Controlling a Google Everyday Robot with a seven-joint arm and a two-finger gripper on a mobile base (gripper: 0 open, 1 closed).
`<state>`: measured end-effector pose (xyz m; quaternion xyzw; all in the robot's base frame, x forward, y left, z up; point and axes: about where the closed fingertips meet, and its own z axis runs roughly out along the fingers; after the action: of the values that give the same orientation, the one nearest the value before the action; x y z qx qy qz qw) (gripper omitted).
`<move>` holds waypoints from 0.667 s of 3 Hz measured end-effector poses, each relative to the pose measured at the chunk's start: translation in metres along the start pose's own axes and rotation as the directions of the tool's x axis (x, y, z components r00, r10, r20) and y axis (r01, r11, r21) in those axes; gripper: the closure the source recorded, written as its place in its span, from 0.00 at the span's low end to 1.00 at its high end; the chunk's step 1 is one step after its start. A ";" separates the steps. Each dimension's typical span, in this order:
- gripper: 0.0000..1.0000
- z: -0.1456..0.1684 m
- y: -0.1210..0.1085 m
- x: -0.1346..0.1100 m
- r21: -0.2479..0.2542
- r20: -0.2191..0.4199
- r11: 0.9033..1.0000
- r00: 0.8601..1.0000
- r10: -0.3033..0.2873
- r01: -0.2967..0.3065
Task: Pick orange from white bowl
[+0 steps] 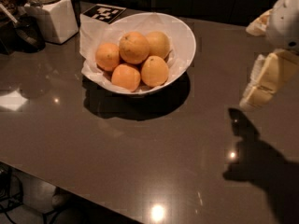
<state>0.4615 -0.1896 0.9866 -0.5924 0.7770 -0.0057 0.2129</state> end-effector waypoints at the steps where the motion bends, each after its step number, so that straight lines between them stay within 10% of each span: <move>1: 0.00 0.003 -0.018 -0.039 -0.018 0.072 0.998 0.996 -0.054 0.056; 2: 0.00 0.003 -0.018 -0.039 -0.018 0.072 0.998 0.996 -0.054 0.056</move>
Offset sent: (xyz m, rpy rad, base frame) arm 0.0204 0.0249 0.0086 0.0415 -0.0057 0.0615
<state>0.4871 -0.1584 1.0010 -0.6155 0.7523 0.0171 0.2344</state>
